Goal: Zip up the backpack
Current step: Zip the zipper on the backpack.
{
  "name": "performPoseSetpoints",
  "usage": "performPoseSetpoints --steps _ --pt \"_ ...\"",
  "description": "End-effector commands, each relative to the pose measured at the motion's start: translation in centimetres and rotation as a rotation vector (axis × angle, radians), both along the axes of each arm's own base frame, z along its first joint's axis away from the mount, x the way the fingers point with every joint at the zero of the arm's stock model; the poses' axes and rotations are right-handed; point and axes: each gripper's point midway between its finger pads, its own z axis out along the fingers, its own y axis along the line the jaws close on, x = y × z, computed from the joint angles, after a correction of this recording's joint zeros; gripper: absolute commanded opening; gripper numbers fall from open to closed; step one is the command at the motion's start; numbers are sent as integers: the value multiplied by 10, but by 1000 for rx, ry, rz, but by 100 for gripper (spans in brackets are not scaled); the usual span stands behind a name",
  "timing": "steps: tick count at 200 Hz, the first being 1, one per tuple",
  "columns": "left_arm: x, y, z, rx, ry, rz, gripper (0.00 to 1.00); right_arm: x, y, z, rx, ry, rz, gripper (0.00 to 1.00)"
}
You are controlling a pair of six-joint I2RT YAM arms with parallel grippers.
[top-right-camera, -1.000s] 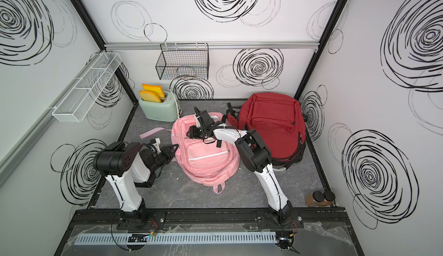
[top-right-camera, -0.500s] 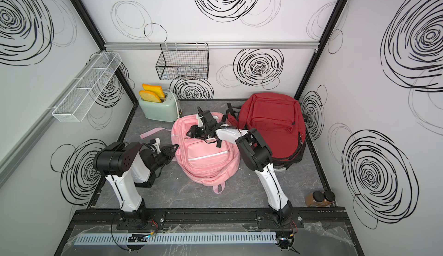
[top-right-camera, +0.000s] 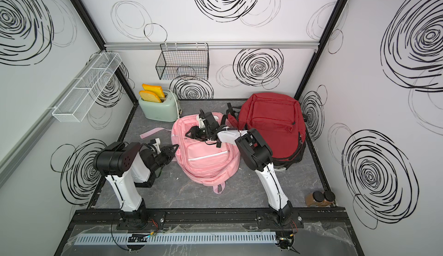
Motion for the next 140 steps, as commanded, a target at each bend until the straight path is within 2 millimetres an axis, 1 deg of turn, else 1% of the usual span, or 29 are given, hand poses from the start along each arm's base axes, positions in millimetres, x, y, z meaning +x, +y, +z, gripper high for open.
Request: performPoseSetpoints --steps 1,21,48,92,122,140 --pt "5 -7 63 -8 -280 -38 8 -26 -1 -22 1 135 28 53" --pt "5 -6 63 -4 -281 -35 8 -26 0 -16 32 132 27 52" --pt "5 -6 63 4 -280 -33 8 -27 1 -16 41 138 33 51" --pt "5 -5 63 4 -277 -31 9 -33 4 -14 111 167 42 41" --pt "5 -5 62 4 -277 -32 8 -36 6 -11 161 181 59 42" --pt "5 -6 63 4 -277 -33 8 -37 7 -11 158 183 63 43"
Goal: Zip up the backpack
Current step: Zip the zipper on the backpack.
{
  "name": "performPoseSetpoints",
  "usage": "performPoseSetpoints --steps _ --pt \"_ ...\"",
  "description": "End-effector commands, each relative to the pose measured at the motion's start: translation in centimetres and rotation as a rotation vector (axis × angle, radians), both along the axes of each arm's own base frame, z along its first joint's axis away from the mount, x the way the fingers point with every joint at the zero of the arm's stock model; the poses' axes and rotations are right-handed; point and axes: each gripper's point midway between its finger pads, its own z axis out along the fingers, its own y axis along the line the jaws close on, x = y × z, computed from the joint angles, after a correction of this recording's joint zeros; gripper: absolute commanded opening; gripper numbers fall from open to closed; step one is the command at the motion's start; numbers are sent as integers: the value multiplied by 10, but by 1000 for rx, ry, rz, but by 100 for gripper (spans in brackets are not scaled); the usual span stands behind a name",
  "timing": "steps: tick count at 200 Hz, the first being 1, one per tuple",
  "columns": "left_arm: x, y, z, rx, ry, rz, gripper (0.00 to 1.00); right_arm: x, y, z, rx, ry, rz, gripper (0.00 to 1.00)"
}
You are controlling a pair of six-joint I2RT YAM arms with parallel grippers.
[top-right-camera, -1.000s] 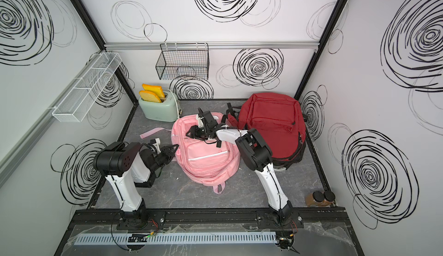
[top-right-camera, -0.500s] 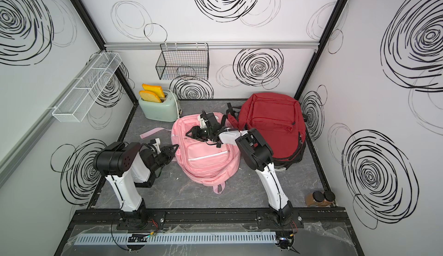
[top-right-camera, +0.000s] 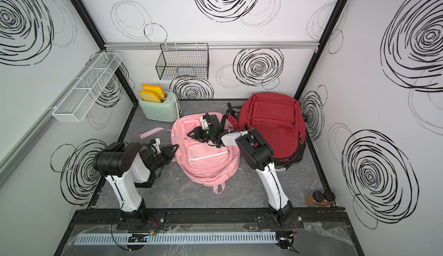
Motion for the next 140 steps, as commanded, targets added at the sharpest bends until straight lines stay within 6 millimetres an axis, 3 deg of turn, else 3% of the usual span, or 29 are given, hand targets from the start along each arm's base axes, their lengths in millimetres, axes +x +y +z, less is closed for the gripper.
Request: performPoseSetpoints --steps 1,40,93,119,140 --pt "6 -6 62 -4 -271 -31 8 -34 11 -17 9 109 90 43" --pt "6 -6 63 -5 -272 -31 8 -33 10 -28 -68 95 78 41" --pt "6 -5 62 -4 -272 -30 9 -41 19 -7 154 140 107 40" --pt "6 -6 62 -5 -270 -30 9 -39 20 -17 40 108 103 40" --pt "6 -6 63 -6 -271 -31 8 -39 20 -13 34 81 104 40"
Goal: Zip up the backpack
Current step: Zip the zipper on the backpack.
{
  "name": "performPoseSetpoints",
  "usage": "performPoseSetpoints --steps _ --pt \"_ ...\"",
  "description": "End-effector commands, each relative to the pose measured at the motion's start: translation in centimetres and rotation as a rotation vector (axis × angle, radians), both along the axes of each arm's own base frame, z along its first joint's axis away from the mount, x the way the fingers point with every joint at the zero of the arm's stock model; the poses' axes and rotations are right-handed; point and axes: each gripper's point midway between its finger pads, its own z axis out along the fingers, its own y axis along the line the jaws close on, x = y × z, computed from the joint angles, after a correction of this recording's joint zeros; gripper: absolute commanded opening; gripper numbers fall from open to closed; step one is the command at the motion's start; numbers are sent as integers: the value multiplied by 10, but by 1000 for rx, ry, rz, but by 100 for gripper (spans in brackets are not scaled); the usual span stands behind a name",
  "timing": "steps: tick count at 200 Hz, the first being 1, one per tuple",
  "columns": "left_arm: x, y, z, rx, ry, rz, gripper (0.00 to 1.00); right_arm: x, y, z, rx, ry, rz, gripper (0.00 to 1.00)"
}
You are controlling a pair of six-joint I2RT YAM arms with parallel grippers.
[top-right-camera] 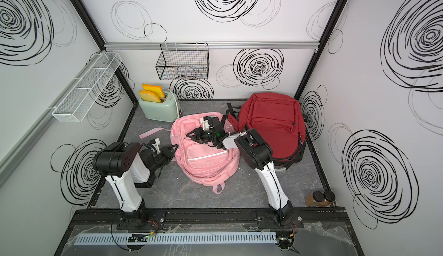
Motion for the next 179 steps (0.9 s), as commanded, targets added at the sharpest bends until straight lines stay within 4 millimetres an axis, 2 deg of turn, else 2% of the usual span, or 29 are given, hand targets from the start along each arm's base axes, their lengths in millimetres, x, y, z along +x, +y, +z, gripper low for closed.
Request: performPoseSetpoints --steps 1,22,98,149,179 --pt "6 -8 62 -6 -271 -40 9 -24 8 -19 -55 54 63 40" --pt "6 -8 63 -7 -273 -41 8 -25 9 -16 -31 57 69 39" --pt "6 -7 61 -6 -268 -38 9 -13 1 -41 -219 21 26 36" --pt "7 -7 61 -6 -266 -37 8 -11 -2 -50 -262 16 24 17" --pt "7 -6 61 -6 -266 -36 7 -8 -3 -45 -258 12 20 9"
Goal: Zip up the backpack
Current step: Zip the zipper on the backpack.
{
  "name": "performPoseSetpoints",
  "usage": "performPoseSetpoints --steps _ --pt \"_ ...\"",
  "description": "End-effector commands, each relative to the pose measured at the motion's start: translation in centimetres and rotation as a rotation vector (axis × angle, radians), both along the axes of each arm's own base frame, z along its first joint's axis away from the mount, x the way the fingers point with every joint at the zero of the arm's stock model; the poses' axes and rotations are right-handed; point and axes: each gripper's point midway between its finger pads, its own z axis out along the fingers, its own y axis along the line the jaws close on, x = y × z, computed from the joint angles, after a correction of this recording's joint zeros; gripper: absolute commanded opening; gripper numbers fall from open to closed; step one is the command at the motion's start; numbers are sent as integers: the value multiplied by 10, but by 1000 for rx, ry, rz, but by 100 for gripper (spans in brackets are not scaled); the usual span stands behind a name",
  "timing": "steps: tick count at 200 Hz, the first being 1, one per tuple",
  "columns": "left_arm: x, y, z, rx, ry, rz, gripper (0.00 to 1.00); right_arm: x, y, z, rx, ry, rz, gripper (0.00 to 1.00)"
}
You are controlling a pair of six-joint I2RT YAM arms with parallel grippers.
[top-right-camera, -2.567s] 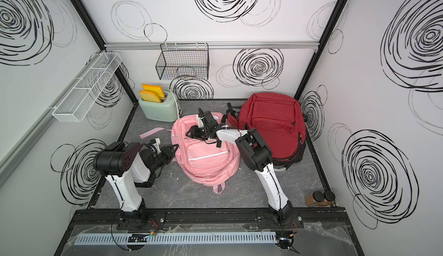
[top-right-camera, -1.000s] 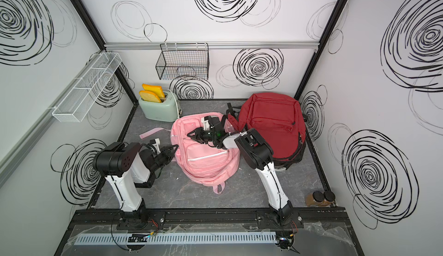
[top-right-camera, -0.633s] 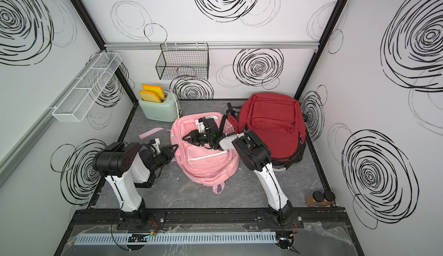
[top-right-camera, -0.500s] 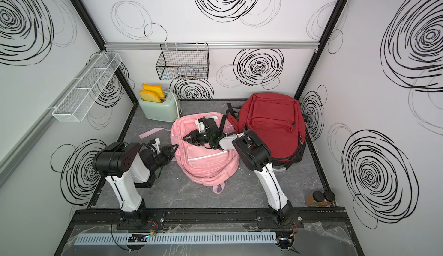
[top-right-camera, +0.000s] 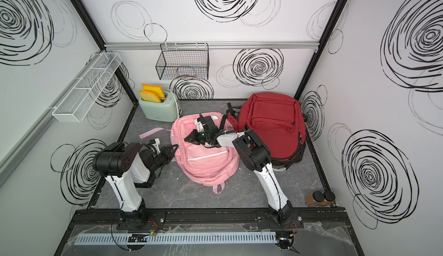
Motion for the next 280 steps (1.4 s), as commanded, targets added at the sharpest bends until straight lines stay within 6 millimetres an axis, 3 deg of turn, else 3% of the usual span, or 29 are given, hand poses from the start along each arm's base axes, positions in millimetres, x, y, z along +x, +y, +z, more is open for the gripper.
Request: performPoseSetpoints --steps 1,54,85,91,280 --pt "7 -7 61 -6 -267 -37 7 -3 -9 -27 -82 53 -14 9" --pt "7 -5 60 -5 -263 -29 5 3 -19 -21 -106 34 -37 2" --pt "7 -4 60 -5 -260 -26 5 4 -26 -23 -142 17 -43 1" --pt "7 -4 60 -4 -263 -25 0 4 -27 -24 -151 15 -44 1" --pt "5 -1 59 -3 -259 -15 0 31 -89 -26 -480 -146 -157 0"
